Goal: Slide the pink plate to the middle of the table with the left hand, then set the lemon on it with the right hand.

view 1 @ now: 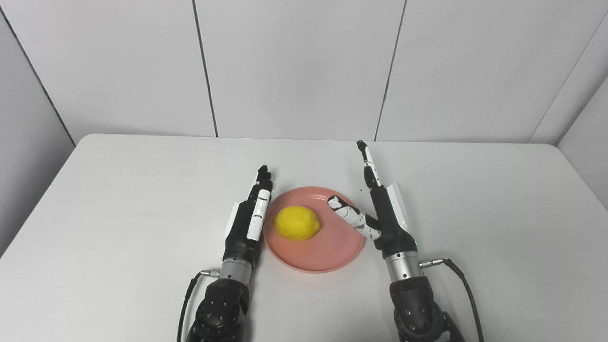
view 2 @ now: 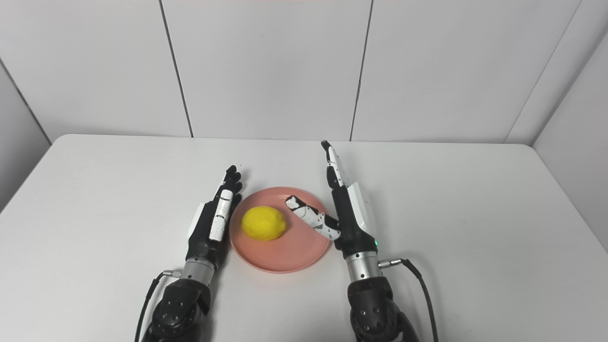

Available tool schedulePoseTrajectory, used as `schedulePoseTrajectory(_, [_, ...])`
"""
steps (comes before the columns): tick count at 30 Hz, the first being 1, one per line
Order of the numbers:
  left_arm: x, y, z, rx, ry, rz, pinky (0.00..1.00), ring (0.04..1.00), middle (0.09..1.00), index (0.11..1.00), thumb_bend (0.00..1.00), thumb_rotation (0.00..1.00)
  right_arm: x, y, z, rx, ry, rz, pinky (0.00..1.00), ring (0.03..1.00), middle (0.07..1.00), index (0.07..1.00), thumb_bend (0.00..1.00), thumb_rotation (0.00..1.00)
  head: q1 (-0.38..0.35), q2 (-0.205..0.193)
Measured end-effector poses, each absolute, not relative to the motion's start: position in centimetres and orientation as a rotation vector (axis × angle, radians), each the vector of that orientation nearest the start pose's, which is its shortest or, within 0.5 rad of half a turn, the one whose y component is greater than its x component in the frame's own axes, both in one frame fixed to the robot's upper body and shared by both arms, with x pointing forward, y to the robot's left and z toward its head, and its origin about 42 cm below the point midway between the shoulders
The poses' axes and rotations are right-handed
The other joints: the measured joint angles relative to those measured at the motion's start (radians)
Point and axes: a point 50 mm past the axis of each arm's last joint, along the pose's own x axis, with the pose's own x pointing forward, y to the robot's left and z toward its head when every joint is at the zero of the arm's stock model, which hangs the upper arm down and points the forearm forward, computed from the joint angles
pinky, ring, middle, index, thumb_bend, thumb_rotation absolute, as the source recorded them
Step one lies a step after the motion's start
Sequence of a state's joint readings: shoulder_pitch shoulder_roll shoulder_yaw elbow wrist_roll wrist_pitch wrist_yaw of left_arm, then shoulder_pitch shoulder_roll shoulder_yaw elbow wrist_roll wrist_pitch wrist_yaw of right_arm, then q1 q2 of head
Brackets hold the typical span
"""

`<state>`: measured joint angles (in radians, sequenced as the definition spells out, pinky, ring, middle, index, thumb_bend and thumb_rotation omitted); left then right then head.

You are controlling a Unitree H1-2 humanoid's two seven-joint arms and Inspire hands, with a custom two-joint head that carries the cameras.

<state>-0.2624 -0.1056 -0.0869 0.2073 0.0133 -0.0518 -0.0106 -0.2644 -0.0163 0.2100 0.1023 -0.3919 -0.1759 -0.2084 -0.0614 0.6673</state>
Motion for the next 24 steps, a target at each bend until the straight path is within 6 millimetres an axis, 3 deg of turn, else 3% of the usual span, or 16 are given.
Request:
schedulePoseTrajectory(10, [36.0,12.4,12.7,-0.057,-0.101,-0.183,1.00,1.000,1.000,1.000,0.57,1.00,35.8,-16.2,15.5,-0.175,-0.300,0.043,1.00,1.000,1.000,1.000,0.76,1.00,-0.005,0.002])
schedulePoseTrajectory(15, [36.0,12.4,12.7,-0.056,-0.101,-0.180,1.00,1.000,1.000,1.000,0.57,1.00,35.9,-15.8,14.8,-0.049,-0.250,0.042,1.00,1.000,1.000,1.000,0.77,1.00,-0.006,0.002])
schedulePoseTrajectory(24, [36.1,12.7,12.7,-0.061,-0.103,-0.166,1.00,1.000,1.000,1.000,0.56,1.00,35.9,-15.7,14.4,-0.004,-0.213,0.081,1.00,1.000,1.000,1.000,0.78,1.00,-0.005,0.003])
